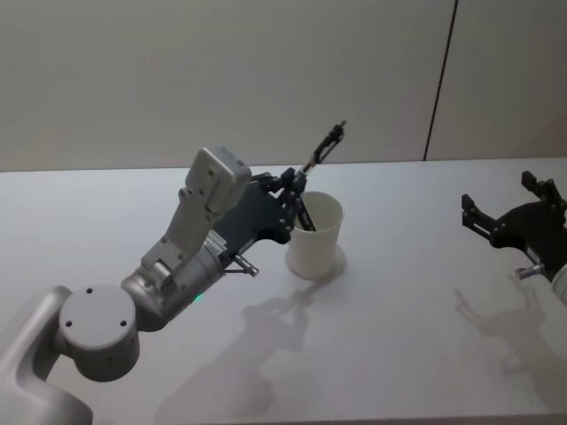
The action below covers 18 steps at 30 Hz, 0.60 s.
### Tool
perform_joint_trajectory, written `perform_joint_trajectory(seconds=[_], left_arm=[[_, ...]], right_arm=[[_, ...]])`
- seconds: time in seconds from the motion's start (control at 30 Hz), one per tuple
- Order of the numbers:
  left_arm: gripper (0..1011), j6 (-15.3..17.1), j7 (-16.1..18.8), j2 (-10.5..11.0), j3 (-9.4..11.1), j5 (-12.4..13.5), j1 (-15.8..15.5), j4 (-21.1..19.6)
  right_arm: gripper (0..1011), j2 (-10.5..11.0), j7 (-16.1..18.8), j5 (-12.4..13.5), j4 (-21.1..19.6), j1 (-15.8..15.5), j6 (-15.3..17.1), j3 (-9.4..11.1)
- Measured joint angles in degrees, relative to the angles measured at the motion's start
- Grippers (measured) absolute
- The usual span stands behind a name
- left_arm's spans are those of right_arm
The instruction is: Place the pen into the pen holder.
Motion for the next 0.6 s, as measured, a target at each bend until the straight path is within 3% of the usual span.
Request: perform_joint_trajectory(seconds=[0.6], left_arm=[[137, -3.79, -10.35, -2.16, 1.24, -0.17, -3.92, 5.57]], right_arm=[[1002, 0.0, 0.0, 0.0, 0.0, 0.0, 0.0, 0.0]])
